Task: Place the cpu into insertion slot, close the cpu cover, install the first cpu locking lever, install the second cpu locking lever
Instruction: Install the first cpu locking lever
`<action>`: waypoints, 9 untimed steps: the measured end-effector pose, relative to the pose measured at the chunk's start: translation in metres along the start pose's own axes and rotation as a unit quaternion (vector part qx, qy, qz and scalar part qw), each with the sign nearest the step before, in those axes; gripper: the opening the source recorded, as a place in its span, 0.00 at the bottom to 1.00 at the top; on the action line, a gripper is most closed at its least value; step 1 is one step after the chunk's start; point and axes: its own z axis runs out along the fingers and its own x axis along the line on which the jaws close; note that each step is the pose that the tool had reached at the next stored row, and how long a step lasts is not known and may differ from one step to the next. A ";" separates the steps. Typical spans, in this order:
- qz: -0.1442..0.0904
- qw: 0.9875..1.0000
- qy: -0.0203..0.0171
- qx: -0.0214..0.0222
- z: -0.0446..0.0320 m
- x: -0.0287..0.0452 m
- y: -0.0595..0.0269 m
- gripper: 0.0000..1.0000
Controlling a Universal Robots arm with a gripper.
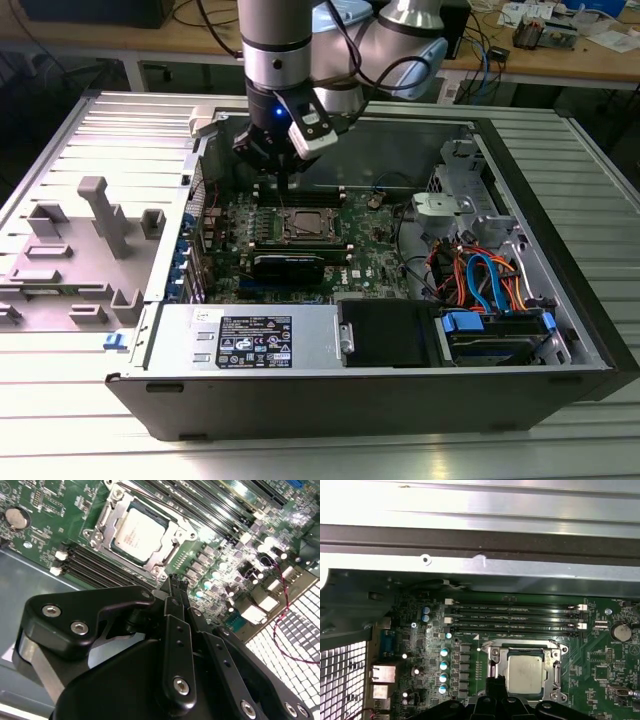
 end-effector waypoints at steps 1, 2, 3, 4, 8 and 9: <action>0.000 1.000 0.000 0.000 -0.0001 0.0018 0.0001 0.11; 0.000 1.000 0.000 0.000 -0.0001 0.0031 0.0001 0.11; 0.000 1.000 0.000 0.000 -0.0001 0.0042 0.0002 0.11; 0.000 1.000 0.000 0.000 -0.0001 0.0054 0.0002 0.11; 0.000 1.000 0.000 0.000 -0.0003 0.0122 0.0005 0.11; 0.000 1.000 0.000 0.000 -0.0003 0.0133 0.0006 0.11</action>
